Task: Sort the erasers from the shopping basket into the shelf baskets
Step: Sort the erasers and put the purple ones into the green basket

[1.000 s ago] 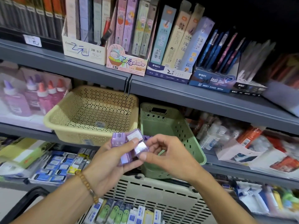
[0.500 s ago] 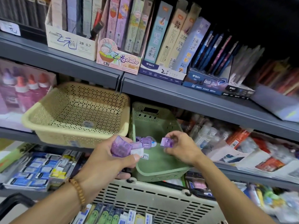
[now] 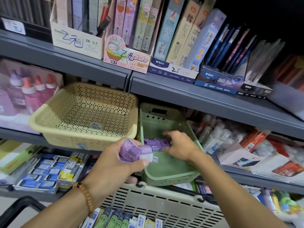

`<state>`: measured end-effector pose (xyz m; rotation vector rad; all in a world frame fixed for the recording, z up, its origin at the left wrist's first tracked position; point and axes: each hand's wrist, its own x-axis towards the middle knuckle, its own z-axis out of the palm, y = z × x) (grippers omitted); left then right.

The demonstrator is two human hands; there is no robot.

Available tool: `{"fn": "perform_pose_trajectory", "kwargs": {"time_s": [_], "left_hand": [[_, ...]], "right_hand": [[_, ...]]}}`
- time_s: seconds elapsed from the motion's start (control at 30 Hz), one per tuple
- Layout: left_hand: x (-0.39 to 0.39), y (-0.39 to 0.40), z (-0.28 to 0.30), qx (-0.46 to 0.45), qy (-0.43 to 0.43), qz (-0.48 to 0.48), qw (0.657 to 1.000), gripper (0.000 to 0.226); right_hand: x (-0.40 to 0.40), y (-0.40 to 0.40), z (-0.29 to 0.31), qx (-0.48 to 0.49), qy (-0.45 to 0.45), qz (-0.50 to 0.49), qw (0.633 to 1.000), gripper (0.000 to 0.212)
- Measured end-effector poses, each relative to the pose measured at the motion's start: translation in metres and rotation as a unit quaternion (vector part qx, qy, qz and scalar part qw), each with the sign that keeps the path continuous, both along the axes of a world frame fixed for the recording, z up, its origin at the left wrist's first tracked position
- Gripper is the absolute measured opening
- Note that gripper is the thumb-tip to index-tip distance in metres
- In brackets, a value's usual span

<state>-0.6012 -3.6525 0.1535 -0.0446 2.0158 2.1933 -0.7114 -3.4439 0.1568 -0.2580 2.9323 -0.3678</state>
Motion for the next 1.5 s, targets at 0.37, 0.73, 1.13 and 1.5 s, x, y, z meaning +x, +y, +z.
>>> {"fn": "perform_pose_trajectory", "kwargs": {"time_s": [0.37,0.73,1.13,1.5], "left_hand": [[0.008,0.007,0.010,-0.003,0.033,-0.005,0.999,0.033],[0.007,0.012,0.006,-0.050,0.039,-0.031,0.997,0.024],[0.005,0.006,0.015,0.033,-0.047,-0.062,0.996,0.020],[0.004,0.002,0.014,-0.049,0.002,0.001,0.999,0.030]], "right_hand": [[0.088,-0.024,0.047,-0.377,-0.069,0.083,0.920,0.024],[0.080,-0.001,0.053,-0.435,-0.141,-0.010,0.889,0.013],[0.047,0.037,0.040,-0.233,-0.011,-0.072,0.970,0.028],[-0.010,0.023,0.019,0.184,-0.017,0.011,0.983,0.022]]}}
